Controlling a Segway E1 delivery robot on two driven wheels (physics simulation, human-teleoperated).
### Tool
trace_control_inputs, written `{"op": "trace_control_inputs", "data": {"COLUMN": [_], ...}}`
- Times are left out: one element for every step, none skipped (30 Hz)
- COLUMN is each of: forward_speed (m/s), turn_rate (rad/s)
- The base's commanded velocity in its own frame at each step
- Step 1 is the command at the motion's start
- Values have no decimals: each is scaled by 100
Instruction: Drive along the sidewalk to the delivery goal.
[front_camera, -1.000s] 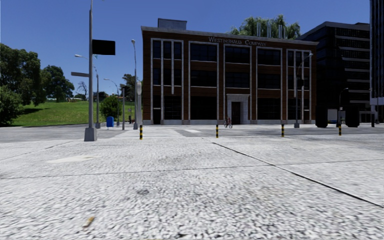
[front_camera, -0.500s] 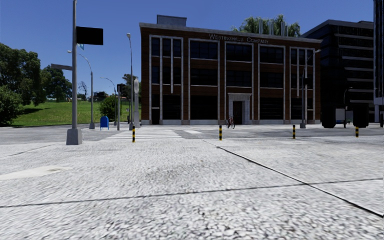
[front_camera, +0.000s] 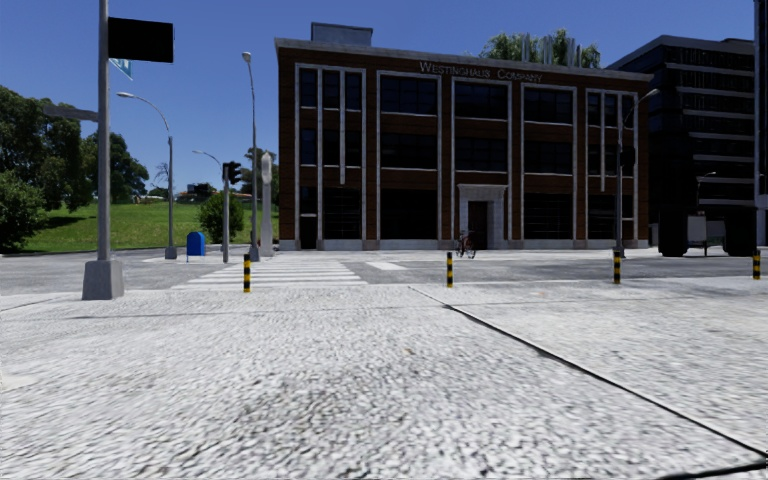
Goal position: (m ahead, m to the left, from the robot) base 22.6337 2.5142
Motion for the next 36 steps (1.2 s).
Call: {"op": "trace_control_inputs", "data": {"forward_speed": [200, 200, 200, 200, 200, 200, 200, 200, 200, 200, 200, 200, 200, 200, 200, 200, 200, 200, 200, 200, 200, 200, 200, 200, 200, 200, 200, 200, 200, 200, 200, 200, 200, 200, 200, 200], "turn_rate": [0, 0, 0, 0, 0, 0, 0, 0, 0, 0, 0, 0, 0, 0, 0, 0, 0, 0, 0, 0, 0, 0, 0, 0, 0, 0, 0, 0, 0, 0, 0, 0, 0, 0, 0, 0]}}
